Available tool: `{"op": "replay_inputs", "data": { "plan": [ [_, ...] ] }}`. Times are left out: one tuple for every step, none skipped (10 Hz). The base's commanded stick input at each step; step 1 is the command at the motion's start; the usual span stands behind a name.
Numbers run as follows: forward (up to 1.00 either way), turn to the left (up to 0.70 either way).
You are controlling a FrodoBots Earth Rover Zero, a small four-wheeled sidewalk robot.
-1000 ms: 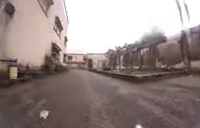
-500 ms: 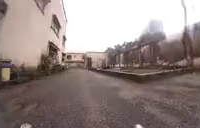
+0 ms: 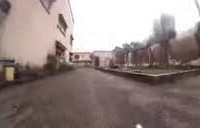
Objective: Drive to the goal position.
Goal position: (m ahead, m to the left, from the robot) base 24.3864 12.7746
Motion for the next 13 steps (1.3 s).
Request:
{"op": "replay_inputs", "data": {
  "plan": [
    [0.70,-0.17],
    [0.70,-0.17],
    [0.70,-0.17],
    [0.70,-0.17],
    [0.70,-0.17],
    [0.70,-0.17],
    [0.70,-0.17],
    [0.70,-0.17],
    [0.70,-0.17],
    [0.70,0.01],
    [0.70,0.18],
    [0.70,0.18],
    [0.70,0.18]
  ]
}}
